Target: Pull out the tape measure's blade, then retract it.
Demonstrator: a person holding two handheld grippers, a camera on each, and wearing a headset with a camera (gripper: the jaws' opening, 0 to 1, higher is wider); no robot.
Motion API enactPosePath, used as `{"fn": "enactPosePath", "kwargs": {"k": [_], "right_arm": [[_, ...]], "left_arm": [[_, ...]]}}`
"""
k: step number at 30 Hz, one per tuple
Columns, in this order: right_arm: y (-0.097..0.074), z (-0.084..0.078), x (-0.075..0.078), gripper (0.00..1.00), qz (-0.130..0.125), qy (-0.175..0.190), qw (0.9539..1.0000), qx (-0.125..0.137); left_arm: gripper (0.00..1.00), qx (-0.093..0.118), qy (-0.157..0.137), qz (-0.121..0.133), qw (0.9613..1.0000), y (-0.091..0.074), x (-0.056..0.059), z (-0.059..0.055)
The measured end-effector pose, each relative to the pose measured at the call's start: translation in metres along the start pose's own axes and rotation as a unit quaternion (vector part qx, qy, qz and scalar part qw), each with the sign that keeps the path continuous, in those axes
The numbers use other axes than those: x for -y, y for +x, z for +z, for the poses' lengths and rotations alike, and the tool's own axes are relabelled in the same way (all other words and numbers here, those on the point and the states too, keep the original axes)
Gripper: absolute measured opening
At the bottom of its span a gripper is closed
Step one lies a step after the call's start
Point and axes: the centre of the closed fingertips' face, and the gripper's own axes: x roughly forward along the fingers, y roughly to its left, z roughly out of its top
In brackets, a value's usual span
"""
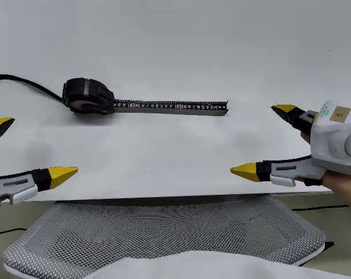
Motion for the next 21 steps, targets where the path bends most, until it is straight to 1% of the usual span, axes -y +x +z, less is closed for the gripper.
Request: {"fn": "enactPosePath", "kwargs": {"k": [3, 8, 10, 12, 21], "right_arm": [[-0.0009, -0.0009, -0.0021, 0.99, 0.004, 0.004, 1.0000, 0.000], [-0.0025, -0.0026, -0.0019, 0.99, 0.001, 0.005, 1.0000, 0.000], [-0.0028, -0.0029, -0.0016, 0.99, 0.002, 0.007, 1.0000, 0.000], [-0.0029, -0.0027, -0.0019, 0.99, 0.002, 0.007, 1.0000, 0.000], [-0.0037, -0.0067, -0.0012, 0.99, 0.001, 0.008, 1.0000, -0.005]], "left_arm": [[0.92, -0.003, 0.002, 0.005, 1.0000, -0.0009, -0.0006, -0.0013], [0.94, -0.004, 0.010, 0.001, 0.9999, -0.0018, 0.0026, -0.0013], [0.95, -0.001, 0.016, 0.002, 0.9999, -0.0017, 0.0033, 0.0004], [0.95, -0.004, 0.021, 0.002, 0.9998, -0.0014, 0.0042, 0.0005], [0.93, -0.005, 0.024, -0.003, 0.9997, 0.0004, 0.0065, 0.0013]]}}
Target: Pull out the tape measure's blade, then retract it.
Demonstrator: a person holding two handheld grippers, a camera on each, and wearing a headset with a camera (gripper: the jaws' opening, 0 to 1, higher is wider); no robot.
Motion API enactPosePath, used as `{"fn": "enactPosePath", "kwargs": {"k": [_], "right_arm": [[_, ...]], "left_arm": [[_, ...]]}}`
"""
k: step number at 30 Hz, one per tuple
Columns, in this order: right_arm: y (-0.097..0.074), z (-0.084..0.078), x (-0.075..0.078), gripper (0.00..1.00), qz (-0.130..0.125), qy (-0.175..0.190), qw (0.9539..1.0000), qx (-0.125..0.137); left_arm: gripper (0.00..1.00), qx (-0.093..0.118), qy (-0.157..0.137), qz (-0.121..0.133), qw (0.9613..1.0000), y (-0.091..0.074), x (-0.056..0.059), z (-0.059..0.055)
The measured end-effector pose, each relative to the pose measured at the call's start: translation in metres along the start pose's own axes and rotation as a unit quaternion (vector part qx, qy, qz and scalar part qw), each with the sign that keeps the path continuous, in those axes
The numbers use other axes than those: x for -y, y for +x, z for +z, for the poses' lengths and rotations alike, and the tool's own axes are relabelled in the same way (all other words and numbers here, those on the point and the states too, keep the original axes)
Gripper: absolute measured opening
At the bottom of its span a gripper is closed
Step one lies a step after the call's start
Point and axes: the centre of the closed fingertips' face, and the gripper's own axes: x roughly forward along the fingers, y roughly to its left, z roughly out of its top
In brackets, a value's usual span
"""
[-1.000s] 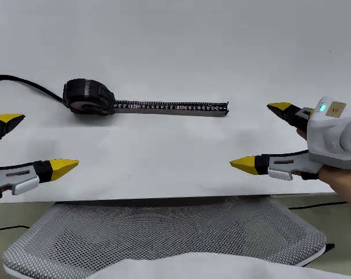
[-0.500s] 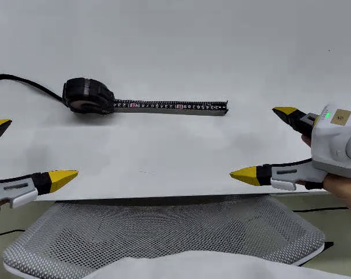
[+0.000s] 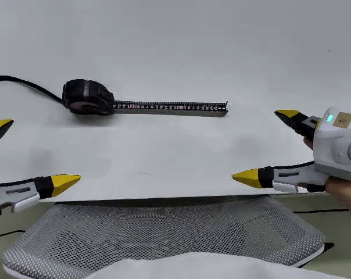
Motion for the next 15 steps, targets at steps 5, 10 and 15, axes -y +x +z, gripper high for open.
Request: {"fn": "enactPosePath", "kwargs": {"k": [5, 10, 15], "right_arm": [[0.0003, -0.0006, -0.0001, 0.99, 0.001, 0.001, 1.0000, 0.000], [0.0006, 0.0006, -0.0001, 0.99, 0.000, 0.002, 1.0000, 0.001], [0.0014, 0.0022, 0.0005, 0.99, 0.000, 0.001, 1.0000, 0.003]], "left_arm": [[0.94, 0.001, -0.002, -0.001, 1.0000, 0.0003, 0.0000, 0.0010], [0.93, 0.001, -0.001, -0.001, 1.0000, 0.0002, 0.0002, 0.0017], [0.93, -0.001, -0.005, 0.000, 1.0000, 0.0031, 0.0010, 0.0033]]}}
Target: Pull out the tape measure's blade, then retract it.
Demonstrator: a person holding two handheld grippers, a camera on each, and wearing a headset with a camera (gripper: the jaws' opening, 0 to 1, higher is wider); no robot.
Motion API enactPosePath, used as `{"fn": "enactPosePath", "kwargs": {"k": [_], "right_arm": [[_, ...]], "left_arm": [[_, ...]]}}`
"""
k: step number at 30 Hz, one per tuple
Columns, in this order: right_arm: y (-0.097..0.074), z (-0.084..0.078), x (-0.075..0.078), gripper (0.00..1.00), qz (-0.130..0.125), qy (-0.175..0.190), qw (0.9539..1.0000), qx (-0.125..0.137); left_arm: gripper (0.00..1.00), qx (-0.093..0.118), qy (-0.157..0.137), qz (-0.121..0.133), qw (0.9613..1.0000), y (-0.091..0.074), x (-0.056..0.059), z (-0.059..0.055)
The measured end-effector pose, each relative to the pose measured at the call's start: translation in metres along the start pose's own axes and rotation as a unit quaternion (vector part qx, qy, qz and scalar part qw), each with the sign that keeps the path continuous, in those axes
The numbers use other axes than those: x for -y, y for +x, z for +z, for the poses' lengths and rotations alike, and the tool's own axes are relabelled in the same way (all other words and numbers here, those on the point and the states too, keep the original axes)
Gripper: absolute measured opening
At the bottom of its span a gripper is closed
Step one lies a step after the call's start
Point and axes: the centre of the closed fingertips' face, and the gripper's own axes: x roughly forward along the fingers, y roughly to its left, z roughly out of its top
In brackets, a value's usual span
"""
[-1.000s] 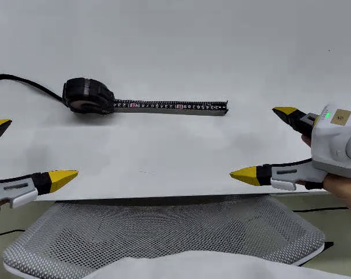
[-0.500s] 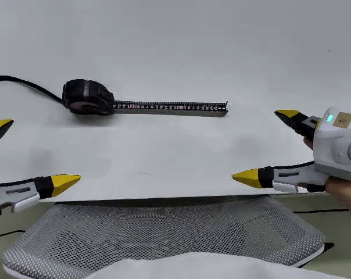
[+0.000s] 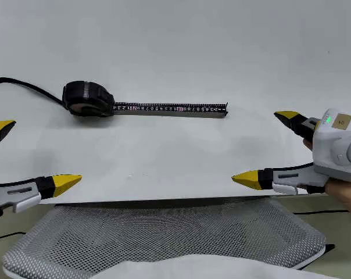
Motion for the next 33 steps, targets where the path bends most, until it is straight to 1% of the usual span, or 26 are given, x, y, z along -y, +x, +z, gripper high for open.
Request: {"fn": "enactPosePath", "kwargs": {"k": [1, 9, 17, 19, 21, 27, 33], "right_arm": [[0.000, 0.000, 0.000, 0.99, 0.000, -0.001, 1.0000, 0.000], [0.002, 0.002, 0.002, 0.99, -0.001, -0.007, 1.0000, -0.002], [0.004, 0.005, 0.004, 0.99, -0.001, -0.008, 1.0000, 0.000], [0.005, 0.005, 0.004, 0.99, -0.002, -0.009, 1.0000, 0.000], [0.005, 0.004, 0.005, 0.98, -0.004, -0.018, 0.9998, -0.003], [0.006, 0.007, 0.005, 0.98, -0.002, -0.018, 0.9998, 0.000], [0.007, 0.005, 0.004, 0.97, 0.001, -0.018, 0.9998, -0.001]], "left_arm": [[0.93, -0.003, -0.002, -0.001, 1.0000, 0.001, 0.001, 0.000], [0.94, -0.001, -0.019, 0.003, 0.9998, 0.014, 0.004, 0.006], [0.92, 0.000, -0.032, 0.015, 0.9994, 0.031, 0.003, 0.014], [0.92, 0.000, -0.032, 0.016, 0.9994, 0.035, 0.004, 0.016], [0.91, 0.001, -0.029, 0.018, 0.9994, 0.039, 0.004, 0.018], [0.90, 0.006, -0.043, 0.021, 0.9989, 0.049, 0.004, 0.021], [0.89, 0.003, -0.041, 0.024, 0.9988, 0.060, 0.002, 0.023]]}}
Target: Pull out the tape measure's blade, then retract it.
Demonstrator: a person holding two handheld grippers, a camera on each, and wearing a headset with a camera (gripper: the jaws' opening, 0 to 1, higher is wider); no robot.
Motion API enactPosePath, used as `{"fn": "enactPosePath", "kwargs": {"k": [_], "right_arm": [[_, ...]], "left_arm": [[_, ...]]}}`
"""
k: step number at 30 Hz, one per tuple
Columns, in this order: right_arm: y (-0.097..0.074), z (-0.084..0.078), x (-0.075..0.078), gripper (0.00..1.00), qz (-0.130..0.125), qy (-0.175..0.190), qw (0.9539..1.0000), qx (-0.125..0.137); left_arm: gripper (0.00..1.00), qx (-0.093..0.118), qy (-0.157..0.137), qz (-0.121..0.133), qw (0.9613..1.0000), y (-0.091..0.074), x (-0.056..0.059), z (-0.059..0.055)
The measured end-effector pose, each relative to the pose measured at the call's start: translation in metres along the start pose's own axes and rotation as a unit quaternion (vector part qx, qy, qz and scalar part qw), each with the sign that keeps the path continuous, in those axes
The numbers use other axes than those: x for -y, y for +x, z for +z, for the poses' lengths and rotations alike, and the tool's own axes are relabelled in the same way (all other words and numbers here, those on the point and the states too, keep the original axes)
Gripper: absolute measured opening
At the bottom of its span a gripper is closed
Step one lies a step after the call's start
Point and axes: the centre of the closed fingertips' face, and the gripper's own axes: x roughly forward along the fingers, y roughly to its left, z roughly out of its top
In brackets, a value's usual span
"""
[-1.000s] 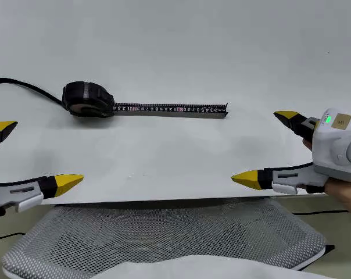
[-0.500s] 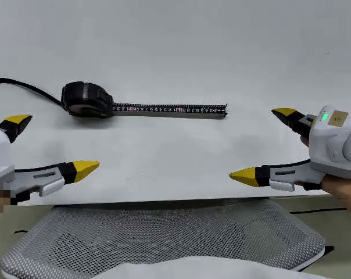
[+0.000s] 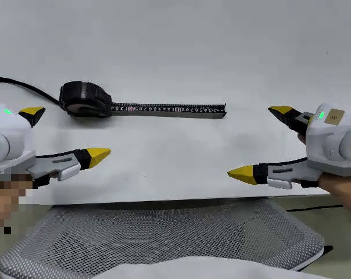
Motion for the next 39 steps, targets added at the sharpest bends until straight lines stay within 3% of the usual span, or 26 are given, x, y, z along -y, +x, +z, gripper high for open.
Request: {"fn": "enactPosePath", "kwargs": {"k": [16, 32, 34, 39], "right_arm": [[0.002, 0.001, 0.001, 0.96, 0.002, 0.004, 1.0000, 0.003], [0.004, 0.001, 0.002, 0.93, 0.003, 0.005, 1.0000, 0.004], [0.004, 0.001, 0.002, 0.92, 0.004, 0.005, 1.0000, 0.003], [0.006, 0.004, 0.005, 0.85, 0.003, 0.003, 1.0000, 0.007]], "left_arm": [[0.88, 0.013, -0.030, 0.009, 0.9994, 0.027, -0.005, 0.010], [0.87, 0.028, -0.053, 0.021, 0.9980, 0.037, -0.006, 0.017], [0.87, 0.032, -0.069, 0.022, 0.9968, 0.037, -0.005, 0.018], [0.86, 0.032, -0.076, 0.040, 0.9958, 0.040, -0.007, 0.019]]}}
